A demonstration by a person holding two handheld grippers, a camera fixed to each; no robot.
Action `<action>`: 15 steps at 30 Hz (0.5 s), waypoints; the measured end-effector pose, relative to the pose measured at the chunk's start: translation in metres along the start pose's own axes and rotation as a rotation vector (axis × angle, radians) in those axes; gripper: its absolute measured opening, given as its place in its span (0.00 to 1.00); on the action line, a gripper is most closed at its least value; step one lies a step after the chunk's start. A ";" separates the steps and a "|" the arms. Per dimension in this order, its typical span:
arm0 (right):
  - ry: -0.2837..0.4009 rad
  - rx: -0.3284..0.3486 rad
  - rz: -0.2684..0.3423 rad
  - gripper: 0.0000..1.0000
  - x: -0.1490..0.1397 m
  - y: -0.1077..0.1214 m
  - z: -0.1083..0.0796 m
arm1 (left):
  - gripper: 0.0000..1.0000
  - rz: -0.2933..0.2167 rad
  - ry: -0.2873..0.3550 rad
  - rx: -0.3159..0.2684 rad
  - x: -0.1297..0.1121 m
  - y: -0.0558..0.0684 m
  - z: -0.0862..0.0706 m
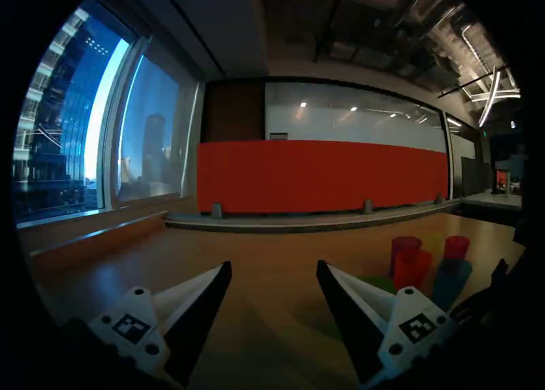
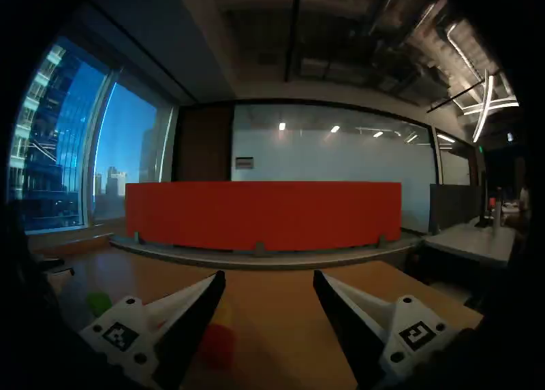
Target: Pour water
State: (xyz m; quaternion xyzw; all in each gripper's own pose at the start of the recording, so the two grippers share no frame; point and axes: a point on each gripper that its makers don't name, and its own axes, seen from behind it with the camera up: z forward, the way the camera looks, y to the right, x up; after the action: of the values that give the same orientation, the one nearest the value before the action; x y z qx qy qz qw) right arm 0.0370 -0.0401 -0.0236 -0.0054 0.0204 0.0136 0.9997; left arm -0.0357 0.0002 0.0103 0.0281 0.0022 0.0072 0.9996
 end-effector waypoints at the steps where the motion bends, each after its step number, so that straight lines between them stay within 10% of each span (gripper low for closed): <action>1: -0.001 0.000 -0.003 1.00 -0.001 0.001 0.000 | 0.92 0.000 0.000 0.000 0.000 0.000 0.000; 15: 0.018 -0.044 -0.056 1.00 -0.016 0.019 -0.002 | 0.93 0.001 -0.001 0.001 0.001 -0.001 -0.002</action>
State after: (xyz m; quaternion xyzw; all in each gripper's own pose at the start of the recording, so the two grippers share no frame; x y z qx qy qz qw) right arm 0.0201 -0.0211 -0.0251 -0.0284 0.0290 -0.0142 0.9991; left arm -0.0351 -0.0005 0.0085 0.0285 0.0019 0.0076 0.9996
